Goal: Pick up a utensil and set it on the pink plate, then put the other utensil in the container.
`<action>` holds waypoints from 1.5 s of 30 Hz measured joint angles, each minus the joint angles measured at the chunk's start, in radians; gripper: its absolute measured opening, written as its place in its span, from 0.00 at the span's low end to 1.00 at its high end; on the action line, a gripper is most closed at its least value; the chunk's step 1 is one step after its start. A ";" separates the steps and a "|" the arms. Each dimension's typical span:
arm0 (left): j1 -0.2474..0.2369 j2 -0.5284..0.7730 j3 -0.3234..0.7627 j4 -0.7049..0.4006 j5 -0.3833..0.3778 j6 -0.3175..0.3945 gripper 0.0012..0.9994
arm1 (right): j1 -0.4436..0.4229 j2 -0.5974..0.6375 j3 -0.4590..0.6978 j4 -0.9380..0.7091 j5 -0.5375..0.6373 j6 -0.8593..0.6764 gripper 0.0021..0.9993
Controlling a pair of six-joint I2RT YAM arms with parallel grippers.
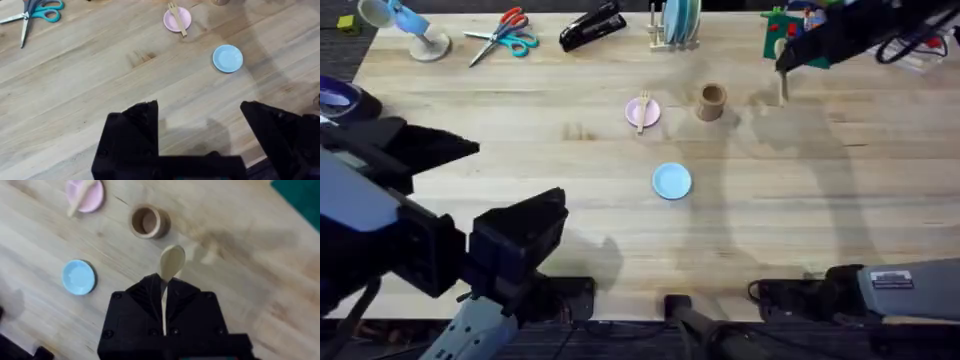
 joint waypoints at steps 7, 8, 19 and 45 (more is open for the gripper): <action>0.000 0.000 0.000 0.000 0.000 0.000 1.00 | -0.179 0.000 0.000 0.005 -0.333 -0.210 0.03; 0.000 0.000 0.000 0.000 0.000 0.000 1.00 | -0.202 0.000 0.000 0.006 -0.380 -0.249 0.03; 0.000 0.000 0.000 0.000 0.000 0.000 0.99 | -0.234 0.000 0.000 0.004 -0.629 -0.734 0.03; 0.000 0.000 0.000 -0.008 0.000 0.000 0.99 | -0.164 0.316 0.000 0.005 -0.997 -1.191 0.03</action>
